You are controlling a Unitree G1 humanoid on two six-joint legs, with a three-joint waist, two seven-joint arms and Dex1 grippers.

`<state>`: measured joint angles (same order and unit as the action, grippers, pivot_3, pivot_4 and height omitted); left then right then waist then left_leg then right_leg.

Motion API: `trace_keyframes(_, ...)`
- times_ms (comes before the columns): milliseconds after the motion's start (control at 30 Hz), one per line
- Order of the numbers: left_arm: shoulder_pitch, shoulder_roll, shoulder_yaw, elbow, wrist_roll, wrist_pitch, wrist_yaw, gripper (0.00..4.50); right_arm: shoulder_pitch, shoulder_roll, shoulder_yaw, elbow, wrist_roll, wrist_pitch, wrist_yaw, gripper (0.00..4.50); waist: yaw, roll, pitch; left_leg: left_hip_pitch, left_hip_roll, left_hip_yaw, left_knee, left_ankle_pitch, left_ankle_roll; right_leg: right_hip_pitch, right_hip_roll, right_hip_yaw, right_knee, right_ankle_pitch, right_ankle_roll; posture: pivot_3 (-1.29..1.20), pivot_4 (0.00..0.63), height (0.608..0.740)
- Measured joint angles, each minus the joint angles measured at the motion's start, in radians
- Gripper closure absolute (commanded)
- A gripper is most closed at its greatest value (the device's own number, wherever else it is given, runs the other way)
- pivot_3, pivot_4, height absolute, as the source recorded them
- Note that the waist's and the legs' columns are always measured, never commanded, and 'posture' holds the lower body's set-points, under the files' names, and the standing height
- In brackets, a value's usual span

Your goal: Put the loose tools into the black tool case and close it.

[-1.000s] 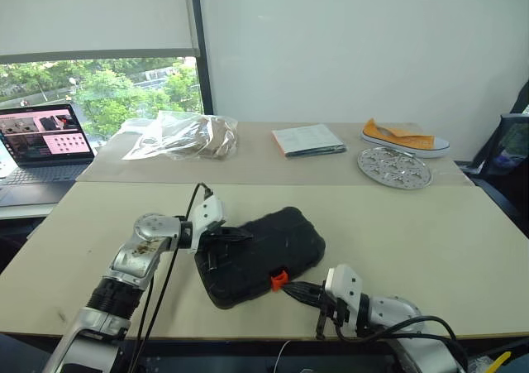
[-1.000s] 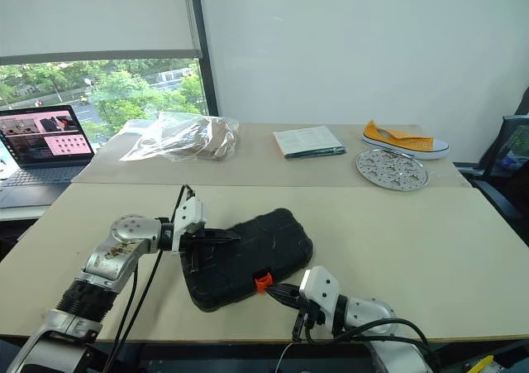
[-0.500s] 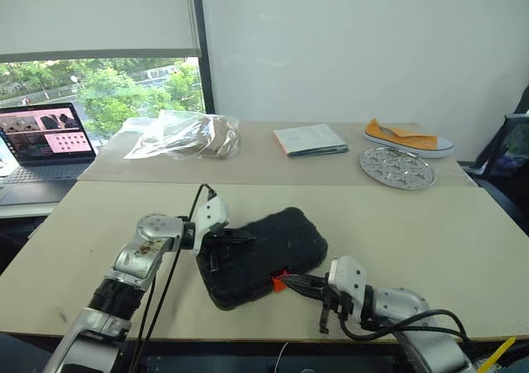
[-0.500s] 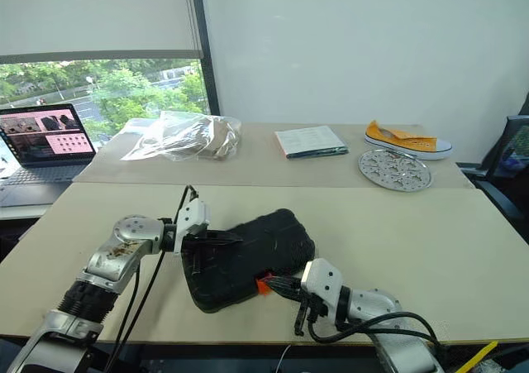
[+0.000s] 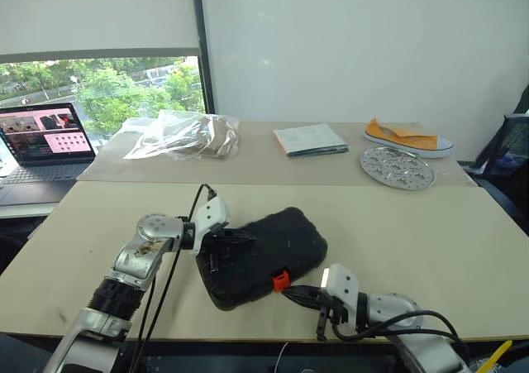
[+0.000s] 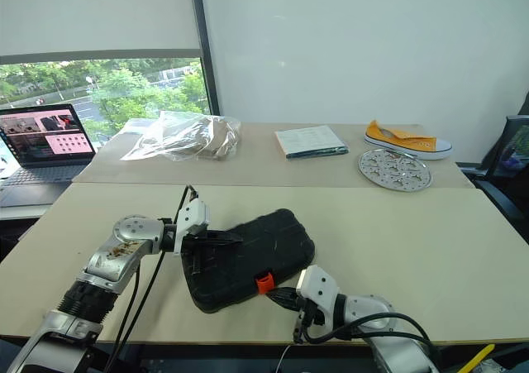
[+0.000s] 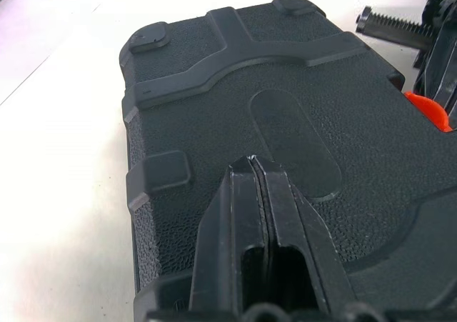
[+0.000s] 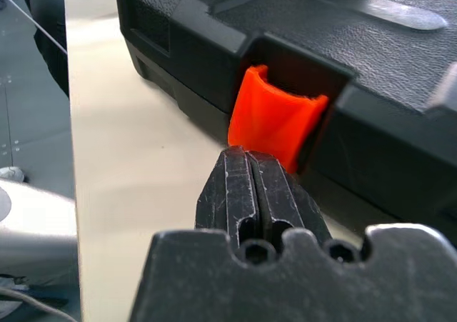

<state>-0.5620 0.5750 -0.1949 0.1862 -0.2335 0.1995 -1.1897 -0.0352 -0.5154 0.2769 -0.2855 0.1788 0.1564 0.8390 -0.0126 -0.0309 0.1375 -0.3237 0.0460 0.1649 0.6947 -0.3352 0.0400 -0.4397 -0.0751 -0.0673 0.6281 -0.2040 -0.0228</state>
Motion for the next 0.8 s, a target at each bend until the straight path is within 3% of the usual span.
trace_keyframes(300, -0.003, 0.0, -0.001, 0.007, 0.0, 0.001, 0.001, 4.46, -0.035, 0.042, 0.018, 0.066, -0.018, -0.003, 0.001, 4.5, -0.002, 0.0, 0.0, 0.0, 0.001, 0.0, 0.0, 0.0, 0.0, 0.0, 0.0, 0.0, 0.001, 0.0, 0.0, 0.0, 0.15, 0.74)
trace_keyframes(800, -0.002, 0.0, -0.004, 0.006, 0.001, 0.007, 0.005, 4.46, -0.031, 0.002, -0.014, -0.015, 0.017, 0.002, 0.026, 4.5, -0.001, 0.001, 0.0, 0.0, 0.001, 0.0, -0.001, 0.0, 0.0, 0.0, 0.0, 0.0, 0.0, 0.0, 0.0, 0.0, 0.15, 0.74)
